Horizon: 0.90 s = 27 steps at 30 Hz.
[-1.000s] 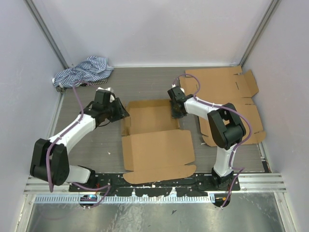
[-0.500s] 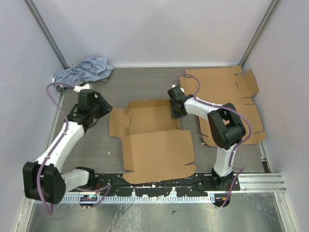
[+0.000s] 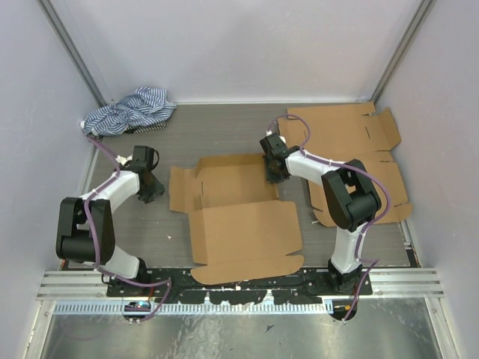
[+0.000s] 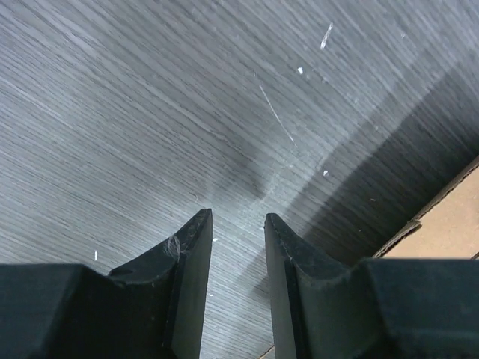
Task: Fold the paper box
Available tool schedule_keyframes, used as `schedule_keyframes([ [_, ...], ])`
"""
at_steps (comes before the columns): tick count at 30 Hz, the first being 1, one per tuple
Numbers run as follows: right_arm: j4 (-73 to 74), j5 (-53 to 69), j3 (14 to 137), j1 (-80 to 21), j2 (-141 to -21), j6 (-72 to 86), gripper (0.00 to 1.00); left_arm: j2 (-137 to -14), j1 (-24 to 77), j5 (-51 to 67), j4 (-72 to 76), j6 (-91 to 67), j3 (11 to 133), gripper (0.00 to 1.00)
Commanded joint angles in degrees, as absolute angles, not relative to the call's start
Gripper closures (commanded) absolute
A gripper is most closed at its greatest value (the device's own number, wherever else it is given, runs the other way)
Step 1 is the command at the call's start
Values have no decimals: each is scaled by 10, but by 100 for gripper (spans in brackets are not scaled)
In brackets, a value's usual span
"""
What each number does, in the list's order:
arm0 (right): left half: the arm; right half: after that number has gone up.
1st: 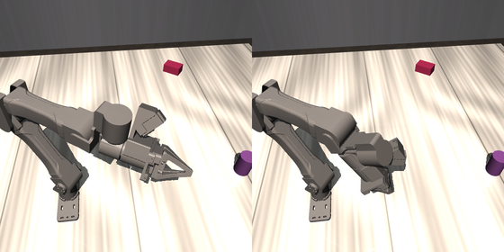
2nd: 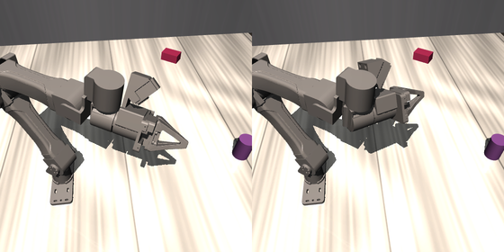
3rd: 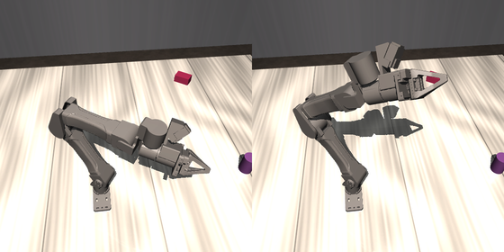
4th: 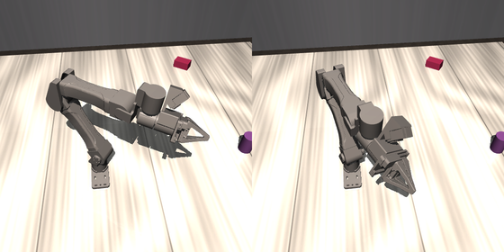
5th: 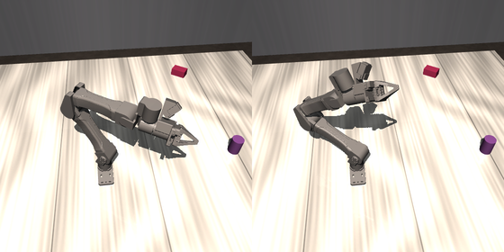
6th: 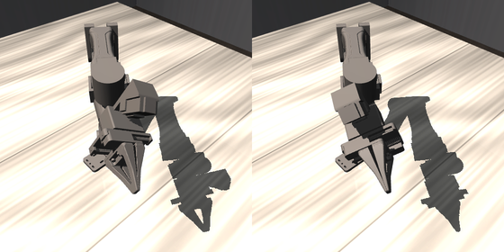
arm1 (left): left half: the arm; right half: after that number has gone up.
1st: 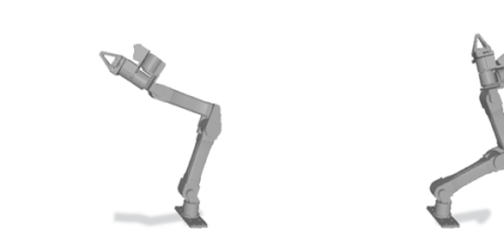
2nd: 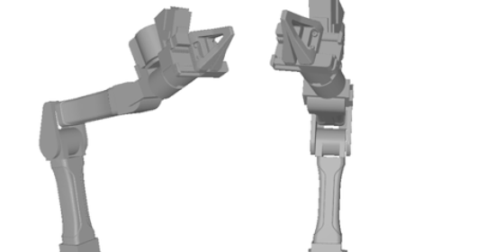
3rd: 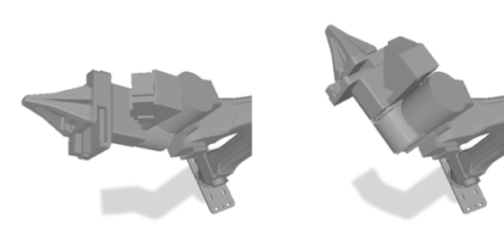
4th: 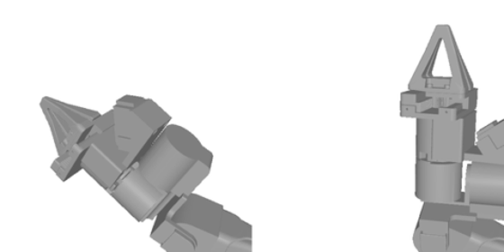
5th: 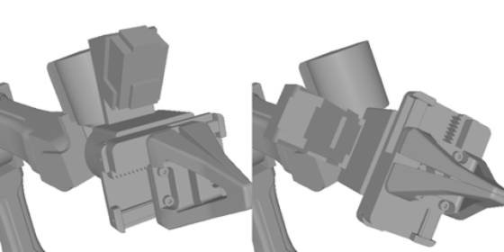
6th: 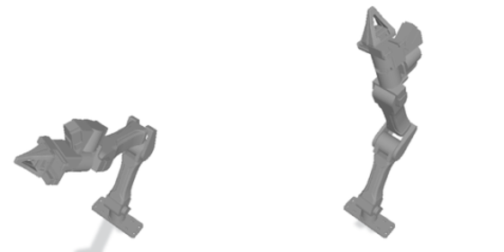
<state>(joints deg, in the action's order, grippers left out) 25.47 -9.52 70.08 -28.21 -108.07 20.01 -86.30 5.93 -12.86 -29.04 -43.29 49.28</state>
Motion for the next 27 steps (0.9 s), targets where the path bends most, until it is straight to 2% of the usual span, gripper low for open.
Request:
schedule_keyframes([
  [1,278,-77,700,-287,-1087,192,99,-861,55,-86,-252,-429,476,59],
  [12,279,-65,705,-287,-1085,187,99,-897,55,25,-170,-392,443,61],
  [27,278,-46,712,-287,-1085,181,99,-854,55,231,123,-475,303,58],
])
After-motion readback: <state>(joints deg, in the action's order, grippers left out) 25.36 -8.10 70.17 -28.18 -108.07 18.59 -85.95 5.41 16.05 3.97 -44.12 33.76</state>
